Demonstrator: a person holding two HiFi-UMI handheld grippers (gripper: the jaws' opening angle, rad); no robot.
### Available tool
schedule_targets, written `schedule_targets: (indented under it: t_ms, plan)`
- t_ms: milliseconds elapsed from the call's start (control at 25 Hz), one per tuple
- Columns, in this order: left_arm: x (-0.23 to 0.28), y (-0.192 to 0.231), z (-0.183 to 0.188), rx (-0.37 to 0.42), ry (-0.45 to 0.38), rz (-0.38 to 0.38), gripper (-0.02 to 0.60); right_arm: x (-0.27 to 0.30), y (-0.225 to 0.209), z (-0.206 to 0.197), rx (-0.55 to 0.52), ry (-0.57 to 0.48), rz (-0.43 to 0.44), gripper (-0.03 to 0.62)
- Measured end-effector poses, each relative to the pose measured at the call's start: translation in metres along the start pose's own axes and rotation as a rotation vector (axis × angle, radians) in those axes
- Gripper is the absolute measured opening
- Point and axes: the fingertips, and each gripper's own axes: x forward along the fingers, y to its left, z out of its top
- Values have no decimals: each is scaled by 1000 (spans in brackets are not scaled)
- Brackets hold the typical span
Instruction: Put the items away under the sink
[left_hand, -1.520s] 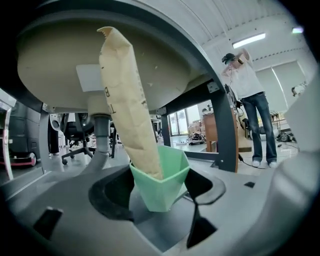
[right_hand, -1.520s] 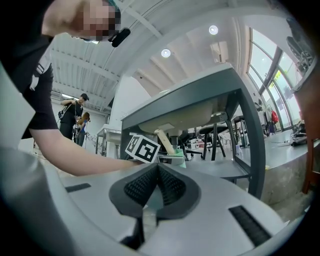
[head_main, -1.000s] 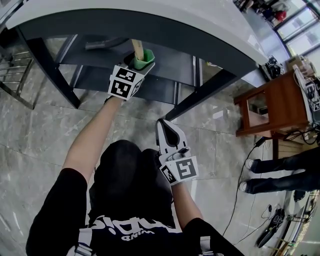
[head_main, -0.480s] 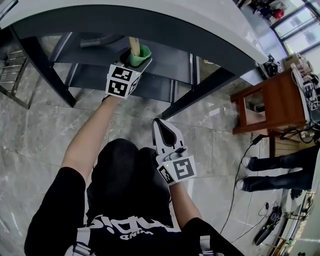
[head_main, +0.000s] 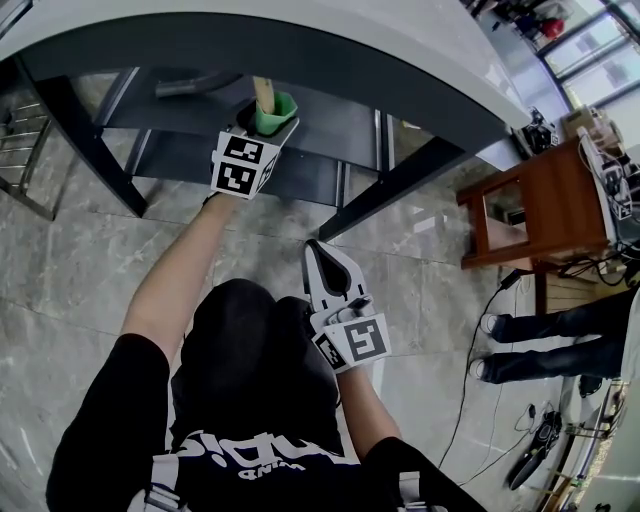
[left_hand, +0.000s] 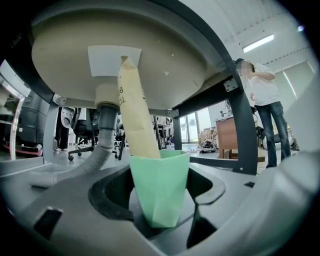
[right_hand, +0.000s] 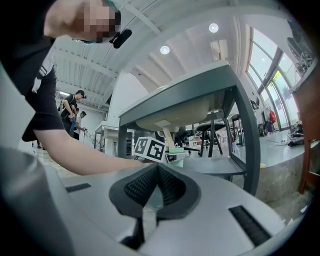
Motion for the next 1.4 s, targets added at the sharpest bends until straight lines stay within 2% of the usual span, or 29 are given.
schedule_targets:
  t_ms: [320,480,600,760,920,1040,1240,1400]
  plan:
    - [1,-1,-1,28,9,9,329,-1,0,-1,-1,1,1,18]
    - [-4,-5,7,33,-9,-6,389,-3,-1,-1,5,-4,-8,17]
    - [-16,-10,12,18,-14,-19,402,-4,-1,-2,14,-7,-16,17]
    - [-57,-16,5,-17,-13,-2,401,-6,1,0,14,-18,-18,17]
    - [-116,-32,-18,-42,54,-32,400,-13,-2,0,17,-26,-31,17]
    - [-166,-38,-28,-58,74,-39,400,-17,-2,-1,17,-27,-34,17]
    - [-237,-42,-33,-58,79,29,400,-25,3,-4,28,-21,-26,17]
    - [-268,-43,-36,-66,69,80,399,-30,7,-5,30,-18,-15,17]
